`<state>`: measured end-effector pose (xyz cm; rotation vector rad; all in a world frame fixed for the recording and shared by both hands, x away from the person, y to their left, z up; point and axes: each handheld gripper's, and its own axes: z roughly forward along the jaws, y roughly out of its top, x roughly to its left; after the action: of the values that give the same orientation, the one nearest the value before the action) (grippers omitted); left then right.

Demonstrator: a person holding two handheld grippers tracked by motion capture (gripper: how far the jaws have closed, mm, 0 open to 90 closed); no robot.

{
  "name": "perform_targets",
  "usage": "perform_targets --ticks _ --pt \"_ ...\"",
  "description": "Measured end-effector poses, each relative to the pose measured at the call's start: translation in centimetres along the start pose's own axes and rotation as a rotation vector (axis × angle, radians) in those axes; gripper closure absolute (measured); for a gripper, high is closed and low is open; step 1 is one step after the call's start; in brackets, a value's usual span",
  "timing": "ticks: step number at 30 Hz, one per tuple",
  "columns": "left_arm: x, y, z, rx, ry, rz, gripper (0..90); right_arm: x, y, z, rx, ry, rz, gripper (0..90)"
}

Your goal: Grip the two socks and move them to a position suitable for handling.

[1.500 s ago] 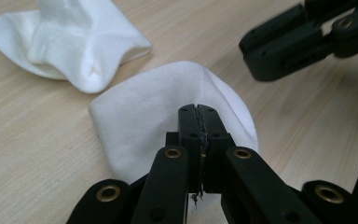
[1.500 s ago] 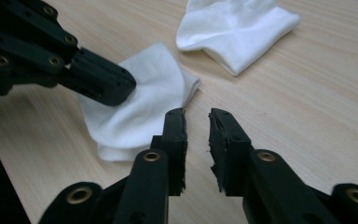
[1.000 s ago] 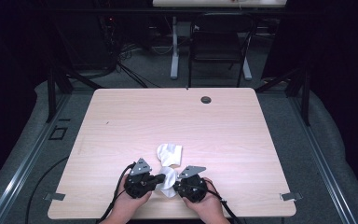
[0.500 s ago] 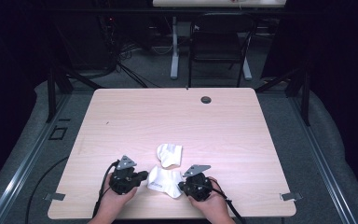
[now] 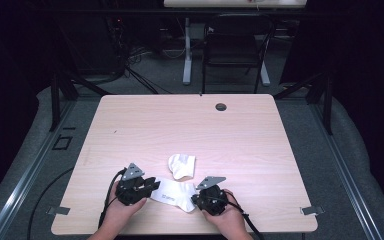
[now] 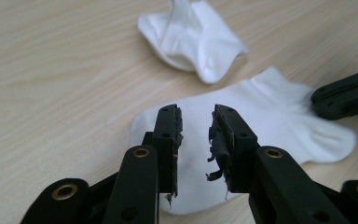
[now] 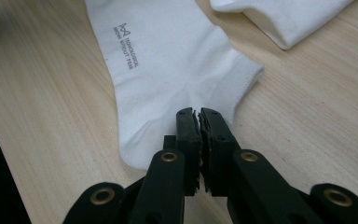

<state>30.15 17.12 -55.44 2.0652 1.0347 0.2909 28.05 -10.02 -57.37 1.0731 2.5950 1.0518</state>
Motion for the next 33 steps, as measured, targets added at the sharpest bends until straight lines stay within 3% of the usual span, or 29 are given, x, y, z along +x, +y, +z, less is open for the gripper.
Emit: perform_targets --ticks 5,11,22,33 --pt "0.5 -0.7 1.2 0.051 0.037 0.007 69.8 -0.1 0.0 -0.1 0.003 -0.001 0.000 86.6" --pt "0.5 -1.2 1.6 0.086 0.043 0.026 70.6 -0.4 -0.2 -0.3 0.007 -0.005 0.007 87.0" --pt "-1.2 -2.0 0.7 0.125 -0.030 0.010 71.0 -1.1 -0.8 -1.2 0.020 -0.049 0.030 88.2" --pt "-2.2 -2.7 0.2 0.125 -0.057 0.013 70.5 -1.2 -0.8 -1.4 0.032 -0.072 0.021 88.2"
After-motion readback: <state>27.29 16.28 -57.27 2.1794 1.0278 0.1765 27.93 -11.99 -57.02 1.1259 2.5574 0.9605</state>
